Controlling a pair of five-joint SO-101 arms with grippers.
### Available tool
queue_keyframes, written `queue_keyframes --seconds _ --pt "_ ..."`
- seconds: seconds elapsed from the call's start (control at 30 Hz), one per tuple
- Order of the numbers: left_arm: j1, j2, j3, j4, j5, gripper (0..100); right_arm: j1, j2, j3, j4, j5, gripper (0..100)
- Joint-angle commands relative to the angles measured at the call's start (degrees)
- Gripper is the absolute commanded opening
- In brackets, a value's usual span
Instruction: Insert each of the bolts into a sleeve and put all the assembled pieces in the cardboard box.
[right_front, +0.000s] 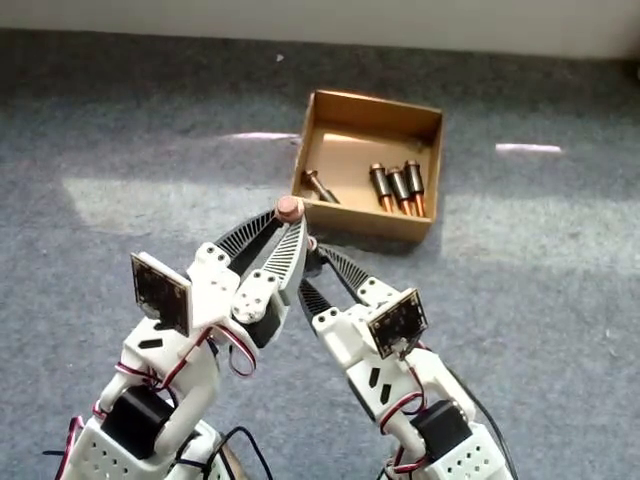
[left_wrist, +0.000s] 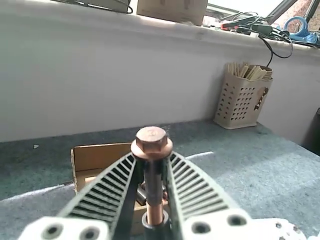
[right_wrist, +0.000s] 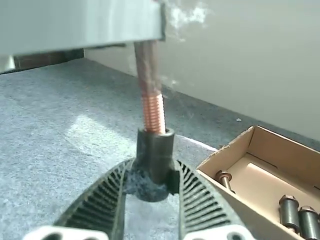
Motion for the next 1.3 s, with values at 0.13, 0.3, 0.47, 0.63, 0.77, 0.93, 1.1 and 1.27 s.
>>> queue_keyframes --seconds 0.13,0.3,0.47,0.63,0.77,0.93,1.1,1.27 --pt "1.9 0.2 -0.3 4.2 -0.1 1 -0.2 -0.9 8.2 -1.2 0.4 0.6" --pt "0.6 0.7 -0.3 7.1 -0.1 10 -0.2 -0.9 8.2 -1.2 0.3 0.6" --pt "-1.5 0.7 -0.3 9.5 0.1 19 -0.2 -0.9 8.2 -1.2 0.2 0.6" --pt "-2.8 0.7 -0.3 9.7 -0.1 19 -0.2 -0.9 8.2 -1.0 0.2 0.6" --pt "-3.1 0.7 -0.3 11.4 -0.2 19 0.0 -0.9 8.2 -0.9 0.2 0.6" --pt "-3.1 0.3 -0.3 12.0 -0.2 19 3.8 -0.9 8.2 -0.9 0.1 0.6" --pt "-3.2 0.2 2.3 11.5 -0.3 19 7.3 -0.9 8.2 -0.8 0.1 0.6" --pt "-7.8 0.2 6.5 4.1 -0.3 18 10.0 -0.9 8.2 -0.1 0.1 0.6"
